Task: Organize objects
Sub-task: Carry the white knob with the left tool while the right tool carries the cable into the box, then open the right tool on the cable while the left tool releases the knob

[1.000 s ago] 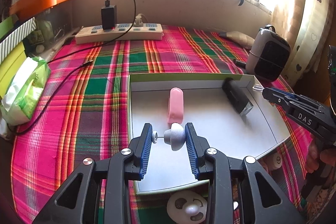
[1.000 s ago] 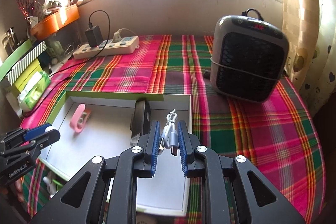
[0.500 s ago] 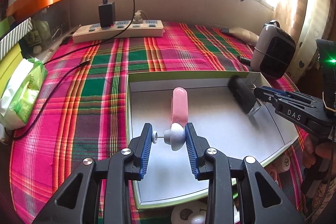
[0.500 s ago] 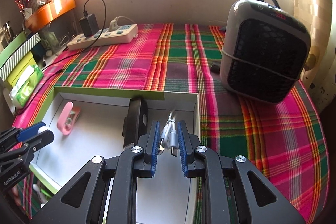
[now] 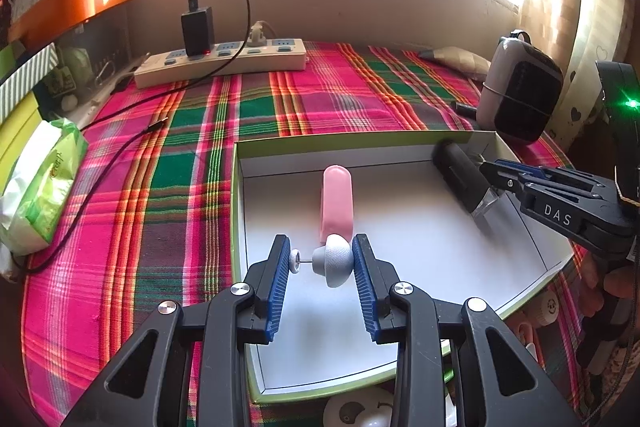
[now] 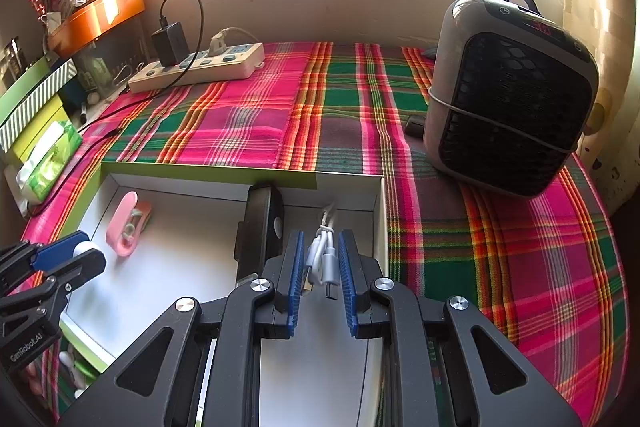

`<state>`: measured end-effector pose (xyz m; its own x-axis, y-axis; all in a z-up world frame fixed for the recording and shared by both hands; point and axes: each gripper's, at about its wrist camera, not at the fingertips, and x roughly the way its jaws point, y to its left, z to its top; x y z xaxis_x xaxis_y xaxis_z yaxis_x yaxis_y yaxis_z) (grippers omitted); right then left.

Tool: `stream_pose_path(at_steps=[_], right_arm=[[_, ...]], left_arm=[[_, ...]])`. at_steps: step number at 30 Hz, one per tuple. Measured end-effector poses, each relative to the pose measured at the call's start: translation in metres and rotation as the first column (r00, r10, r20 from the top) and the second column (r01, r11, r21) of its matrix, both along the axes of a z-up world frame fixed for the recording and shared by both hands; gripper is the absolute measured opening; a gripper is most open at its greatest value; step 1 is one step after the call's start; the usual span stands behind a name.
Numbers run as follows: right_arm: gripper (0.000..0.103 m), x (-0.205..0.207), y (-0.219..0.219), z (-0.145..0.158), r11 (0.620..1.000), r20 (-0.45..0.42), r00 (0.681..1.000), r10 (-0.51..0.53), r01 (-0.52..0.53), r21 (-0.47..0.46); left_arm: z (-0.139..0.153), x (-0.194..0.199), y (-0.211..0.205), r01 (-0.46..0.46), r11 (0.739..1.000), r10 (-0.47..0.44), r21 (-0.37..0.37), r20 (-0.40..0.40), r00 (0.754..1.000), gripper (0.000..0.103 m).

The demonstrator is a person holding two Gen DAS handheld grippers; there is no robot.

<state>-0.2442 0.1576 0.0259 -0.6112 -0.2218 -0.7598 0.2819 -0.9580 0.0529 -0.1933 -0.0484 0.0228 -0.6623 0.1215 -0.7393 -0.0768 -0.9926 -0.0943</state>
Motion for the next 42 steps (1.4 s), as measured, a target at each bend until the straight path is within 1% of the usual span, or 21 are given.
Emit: stream_pose_path(at_steps=[11,42], right_arm=[[0.019,0.0003,-0.0004,0.0001,1.0,-0.004,1.0,-0.003,0.003,-0.007],[0.02,0.0027,0.0001,0.0022,1.0,-0.003,1.0,-0.019,0.019,-0.012]], left_arm=[[0.0,0.0004,0.0022,0.003,1.0,-0.003,-0.019,0.005,1.0,0.03],[-0.0014,0.0014,0.0027,0.002,1.0,-0.002,-0.016,0.009,1.0,0.031]])
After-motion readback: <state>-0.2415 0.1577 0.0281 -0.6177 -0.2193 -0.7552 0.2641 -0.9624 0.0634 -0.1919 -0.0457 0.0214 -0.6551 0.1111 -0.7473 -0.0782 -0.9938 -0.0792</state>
